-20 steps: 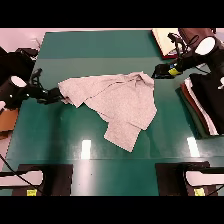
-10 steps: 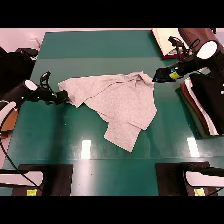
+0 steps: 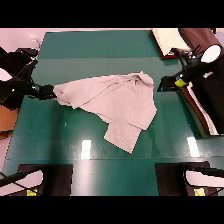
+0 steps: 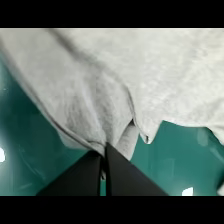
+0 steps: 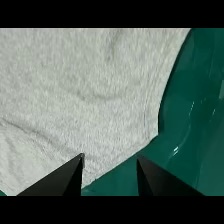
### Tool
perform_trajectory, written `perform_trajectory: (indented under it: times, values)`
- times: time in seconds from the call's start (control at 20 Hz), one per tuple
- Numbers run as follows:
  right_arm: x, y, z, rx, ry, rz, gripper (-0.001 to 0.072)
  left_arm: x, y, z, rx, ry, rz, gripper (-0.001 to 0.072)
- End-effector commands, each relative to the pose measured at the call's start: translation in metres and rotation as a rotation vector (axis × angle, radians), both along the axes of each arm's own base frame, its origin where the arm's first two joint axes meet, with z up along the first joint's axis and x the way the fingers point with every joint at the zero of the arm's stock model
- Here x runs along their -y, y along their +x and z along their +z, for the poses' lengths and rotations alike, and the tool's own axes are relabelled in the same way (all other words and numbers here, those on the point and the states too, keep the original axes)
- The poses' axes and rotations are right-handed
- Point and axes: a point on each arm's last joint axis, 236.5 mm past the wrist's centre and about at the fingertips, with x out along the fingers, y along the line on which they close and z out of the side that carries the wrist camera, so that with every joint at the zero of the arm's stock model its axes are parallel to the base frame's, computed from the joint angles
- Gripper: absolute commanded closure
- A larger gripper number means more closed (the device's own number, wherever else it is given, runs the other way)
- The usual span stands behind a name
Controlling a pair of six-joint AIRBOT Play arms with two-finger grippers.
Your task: Fold the shirts.
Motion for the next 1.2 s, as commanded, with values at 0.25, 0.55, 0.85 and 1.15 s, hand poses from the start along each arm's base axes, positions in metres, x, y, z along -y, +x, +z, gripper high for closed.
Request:
perform_trajectory:
  times: [0.25,0.55,0.85,1.15]
  values:
    - [-0.011,-0.120,-0.106,-0.308,0.074,-0.128,0.0175,0.002,-0.027,0.022,-0.004,0.015,-0.068,0.0687]
    - [-0.071,-0.119,-0.130,-0.243,0.209,-0.161,0.0214,0.002,-0.027,0.022,-0.005,0.014,-0.066,0.0686]
    - [-0.096,-0.096,-0.112,-0.078,0.205,-0.109,0.0693,0.008,-0.028,0.033,0.014,-0.014,-0.069,0.0687]
    - [-0.054,-0.029,0.137,0.513,0.269,-0.062,0.0693,0.017,-0.031,0.198,0.432,-0.001,-0.009,0.0687]
